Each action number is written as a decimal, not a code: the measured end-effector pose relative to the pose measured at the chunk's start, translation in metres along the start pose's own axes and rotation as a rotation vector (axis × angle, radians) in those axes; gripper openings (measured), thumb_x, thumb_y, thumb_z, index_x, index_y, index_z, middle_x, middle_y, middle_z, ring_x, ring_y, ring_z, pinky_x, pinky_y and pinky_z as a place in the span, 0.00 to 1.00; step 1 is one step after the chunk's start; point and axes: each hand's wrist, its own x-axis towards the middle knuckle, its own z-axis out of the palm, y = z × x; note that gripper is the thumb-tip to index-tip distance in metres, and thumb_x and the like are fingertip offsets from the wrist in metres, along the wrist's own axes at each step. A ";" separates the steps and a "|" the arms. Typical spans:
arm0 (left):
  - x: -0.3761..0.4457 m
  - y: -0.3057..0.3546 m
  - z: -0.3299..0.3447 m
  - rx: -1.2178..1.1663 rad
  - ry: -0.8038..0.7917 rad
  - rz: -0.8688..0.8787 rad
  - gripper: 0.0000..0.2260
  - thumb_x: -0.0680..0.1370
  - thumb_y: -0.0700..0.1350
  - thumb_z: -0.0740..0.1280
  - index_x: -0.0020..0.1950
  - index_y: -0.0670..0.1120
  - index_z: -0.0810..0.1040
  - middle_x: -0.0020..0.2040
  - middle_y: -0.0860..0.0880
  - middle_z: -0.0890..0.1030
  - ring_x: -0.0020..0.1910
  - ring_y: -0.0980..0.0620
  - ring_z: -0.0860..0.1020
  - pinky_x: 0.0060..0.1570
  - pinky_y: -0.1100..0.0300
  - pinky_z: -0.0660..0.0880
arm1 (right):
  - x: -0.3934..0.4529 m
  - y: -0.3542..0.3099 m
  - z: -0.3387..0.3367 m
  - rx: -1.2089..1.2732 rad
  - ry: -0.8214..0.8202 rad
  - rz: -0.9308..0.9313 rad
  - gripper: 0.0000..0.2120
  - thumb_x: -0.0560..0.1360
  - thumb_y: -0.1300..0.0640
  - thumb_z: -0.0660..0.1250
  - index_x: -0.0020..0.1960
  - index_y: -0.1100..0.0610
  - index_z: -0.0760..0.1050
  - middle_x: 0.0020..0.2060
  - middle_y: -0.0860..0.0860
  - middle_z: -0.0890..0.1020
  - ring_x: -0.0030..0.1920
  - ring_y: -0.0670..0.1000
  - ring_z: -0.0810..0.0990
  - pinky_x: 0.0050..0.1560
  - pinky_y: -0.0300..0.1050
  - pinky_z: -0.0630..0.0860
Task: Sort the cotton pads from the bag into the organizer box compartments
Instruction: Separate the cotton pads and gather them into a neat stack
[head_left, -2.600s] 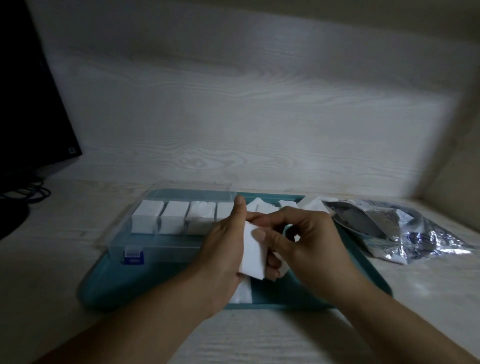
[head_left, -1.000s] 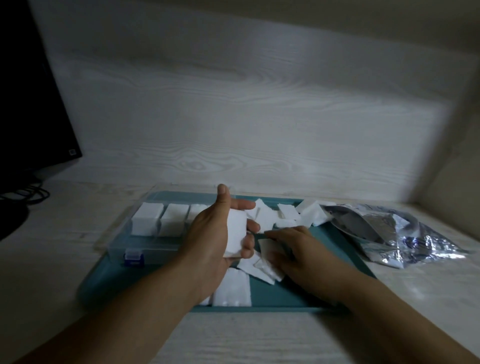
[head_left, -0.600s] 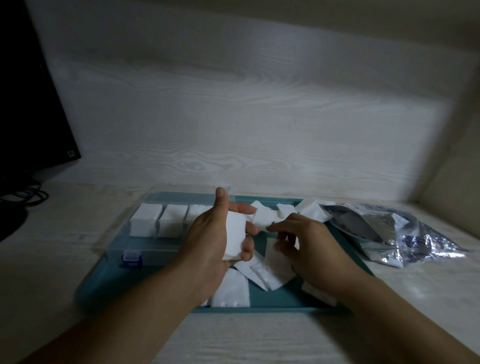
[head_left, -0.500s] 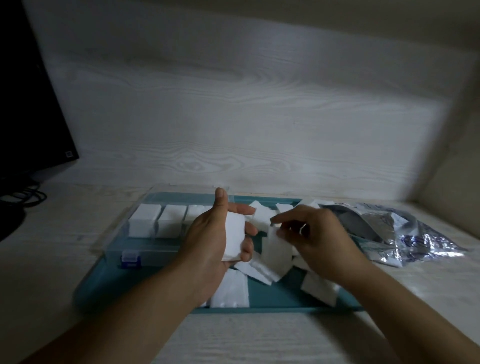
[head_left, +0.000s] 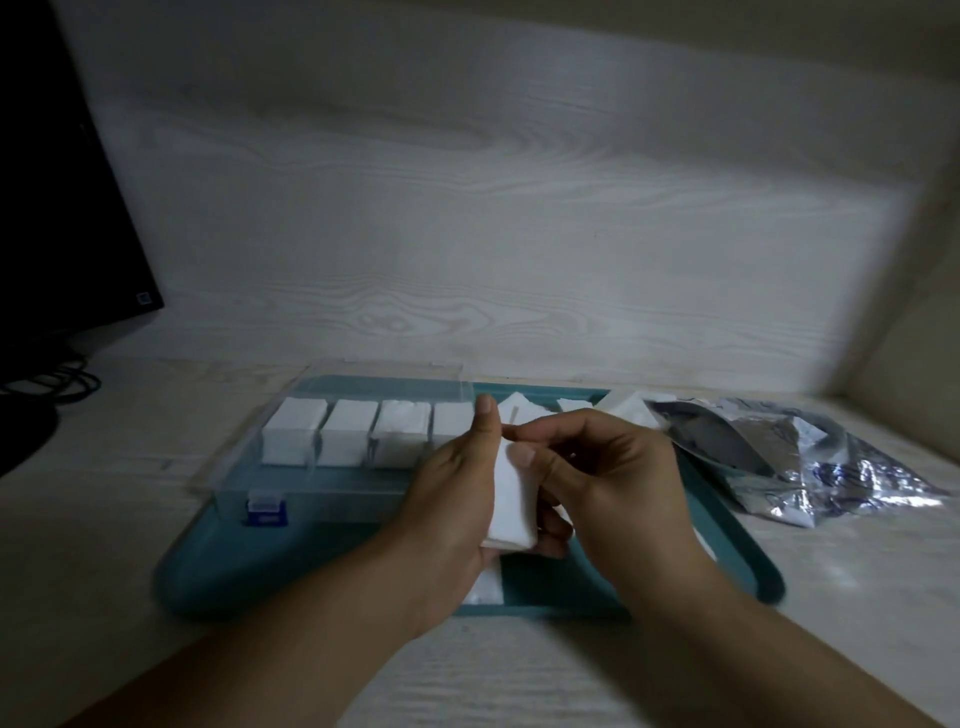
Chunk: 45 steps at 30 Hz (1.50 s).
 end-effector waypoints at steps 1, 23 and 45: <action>-0.001 0.000 0.001 -0.008 0.002 0.003 0.20 0.80 0.59 0.58 0.52 0.43 0.79 0.34 0.41 0.83 0.28 0.46 0.81 0.27 0.54 0.80 | 0.000 0.002 0.001 -0.021 0.041 0.007 0.09 0.71 0.66 0.73 0.38 0.54 0.83 0.36 0.53 0.84 0.26 0.51 0.77 0.23 0.40 0.73; 0.004 0.003 -0.001 0.024 0.048 0.093 0.21 0.81 0.60 0.56 0.41 0.54 0.85 0.40 0.44 0.86 0.34 0.46 0.82 0.36 0.53 0.77 | 0.000 0.000 -0.016 -0.637 -0.461 -0.436 0.47 0.71 0.50 0.76 0.79 0.46 0.50 0.68 0.34 0.69 0.68 0.37 0.68 0.66 0.34 0.69; 0.010 0.018 -0.009 -0.090 0.141 0.072 0.23 0.80 0.60 0.57 0.43 0.42 0.77 0.32 0.43 0.81 0.23 0.50 0.73 0.23 0.61 0.71 | 0.035 0.031 -0.048 -1.064 -0.454 0.063 0.27 0.73 0.36 0.66 0.68 0.49 0.72 0.61 0.47 0.77 0.59 0.48 0.75 0.63 0.48 0.74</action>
